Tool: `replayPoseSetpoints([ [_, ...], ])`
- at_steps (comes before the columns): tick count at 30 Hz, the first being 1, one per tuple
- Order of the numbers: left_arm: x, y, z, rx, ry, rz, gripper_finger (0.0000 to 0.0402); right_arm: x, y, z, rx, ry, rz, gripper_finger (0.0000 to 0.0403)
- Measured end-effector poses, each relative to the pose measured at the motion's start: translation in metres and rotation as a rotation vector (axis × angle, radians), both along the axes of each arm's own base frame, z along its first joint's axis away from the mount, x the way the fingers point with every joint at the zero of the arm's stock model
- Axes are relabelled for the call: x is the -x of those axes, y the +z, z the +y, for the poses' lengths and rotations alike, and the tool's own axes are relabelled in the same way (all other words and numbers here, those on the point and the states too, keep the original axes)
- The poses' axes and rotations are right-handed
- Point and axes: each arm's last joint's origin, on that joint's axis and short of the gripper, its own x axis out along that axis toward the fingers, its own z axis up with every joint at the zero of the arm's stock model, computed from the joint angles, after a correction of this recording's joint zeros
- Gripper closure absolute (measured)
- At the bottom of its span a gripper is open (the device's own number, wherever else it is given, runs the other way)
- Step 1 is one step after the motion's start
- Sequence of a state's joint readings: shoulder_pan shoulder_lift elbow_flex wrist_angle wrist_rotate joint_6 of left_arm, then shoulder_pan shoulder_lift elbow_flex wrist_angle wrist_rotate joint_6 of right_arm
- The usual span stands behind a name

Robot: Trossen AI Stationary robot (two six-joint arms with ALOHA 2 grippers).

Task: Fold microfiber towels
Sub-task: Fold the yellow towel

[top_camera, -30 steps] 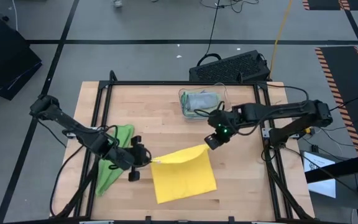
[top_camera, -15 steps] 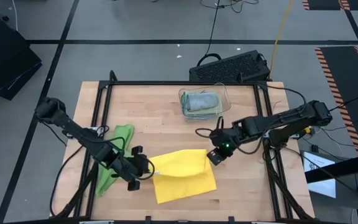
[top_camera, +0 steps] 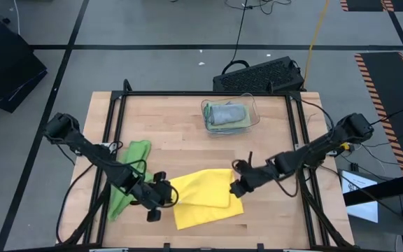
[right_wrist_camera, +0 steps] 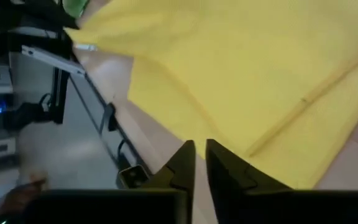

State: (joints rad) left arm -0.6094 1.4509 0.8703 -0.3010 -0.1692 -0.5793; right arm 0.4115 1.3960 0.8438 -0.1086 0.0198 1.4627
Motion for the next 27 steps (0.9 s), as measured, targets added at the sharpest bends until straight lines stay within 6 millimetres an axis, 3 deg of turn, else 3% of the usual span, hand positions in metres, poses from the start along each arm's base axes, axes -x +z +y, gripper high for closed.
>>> replayPoseSetpoints([
  [6, -0.003, 0.001, 0.003, 0.005, 0.029, -0.01, 0.0387, 0.011, -0.02, 0.019, 0.011, 0.067, 0.047, 0.0307],
  [12, -0.004, 0.001, 0.003, 0.013, 0.035, -0.021, 0.0396, 0.002, -0.043, 0.03, -0.09, 0.007, 0.133, 0.026],
  [19, -0.004, 0.001, 0.003, 0.018, 0.043, -0.017, 0.0383, -0.011, -0.061, 0.035, -0.131, -0.073, 0.114, 0.0252],
  [27, -0.004, 0.001, 0.003, 0.017, 0.041, -0.018, 0.039, -0.012, -0.077, 0.036, -0.125, -0.081, 0.18, 0.0252],
])
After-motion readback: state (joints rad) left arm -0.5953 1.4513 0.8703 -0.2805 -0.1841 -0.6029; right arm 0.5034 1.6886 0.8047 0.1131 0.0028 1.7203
